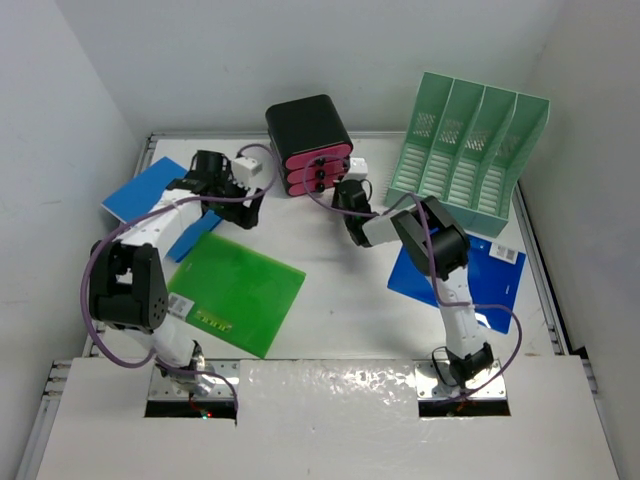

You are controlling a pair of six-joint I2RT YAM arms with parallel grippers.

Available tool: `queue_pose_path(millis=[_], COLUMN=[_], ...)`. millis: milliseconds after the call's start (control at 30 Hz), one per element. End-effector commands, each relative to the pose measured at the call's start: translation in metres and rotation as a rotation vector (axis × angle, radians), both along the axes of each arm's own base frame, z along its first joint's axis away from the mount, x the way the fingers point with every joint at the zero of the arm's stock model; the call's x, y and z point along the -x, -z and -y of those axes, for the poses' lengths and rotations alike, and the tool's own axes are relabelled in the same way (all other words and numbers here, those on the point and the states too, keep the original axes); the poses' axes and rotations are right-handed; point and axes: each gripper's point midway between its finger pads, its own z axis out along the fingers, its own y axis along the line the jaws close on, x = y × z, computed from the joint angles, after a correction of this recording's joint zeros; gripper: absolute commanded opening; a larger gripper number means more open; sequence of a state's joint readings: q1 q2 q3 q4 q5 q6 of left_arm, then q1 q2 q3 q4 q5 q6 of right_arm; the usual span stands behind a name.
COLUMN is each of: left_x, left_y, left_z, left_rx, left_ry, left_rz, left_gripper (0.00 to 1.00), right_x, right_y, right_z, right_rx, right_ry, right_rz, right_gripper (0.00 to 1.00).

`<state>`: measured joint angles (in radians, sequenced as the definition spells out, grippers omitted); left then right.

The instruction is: Organize the desk

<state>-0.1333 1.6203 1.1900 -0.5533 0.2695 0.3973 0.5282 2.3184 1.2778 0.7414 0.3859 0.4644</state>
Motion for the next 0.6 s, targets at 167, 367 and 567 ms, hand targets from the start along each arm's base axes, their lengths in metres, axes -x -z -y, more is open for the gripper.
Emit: queue_pose_path(millis=[167, 367, 567], left_x=[-0.036, -0.022, -0.027], left_y=[-0.102, -0.117, -0.098], left_z=[-0.135, -0.227, -0.256], left_rx=[0.150, 0.351, 0.492], left_ry=[-0.553, -0.968, -1.258], left_rz=[0.359, 0.394, 0.464], left_gripper=[0.93, 0.94, 0.94], right_x=[0.041, 0.082, 0.117], right_y=[-0.074, -0.086, -0.094], right_z=[-0.002, -0.027, -0.055], right_rx=[-0.031, 0.013, 0.040], right_ry=[-0.051, -0.154, -0.252], right_rz=[0.137, 0.156, 0.177], right_gripper=[0.24, 0.41, 0.47])
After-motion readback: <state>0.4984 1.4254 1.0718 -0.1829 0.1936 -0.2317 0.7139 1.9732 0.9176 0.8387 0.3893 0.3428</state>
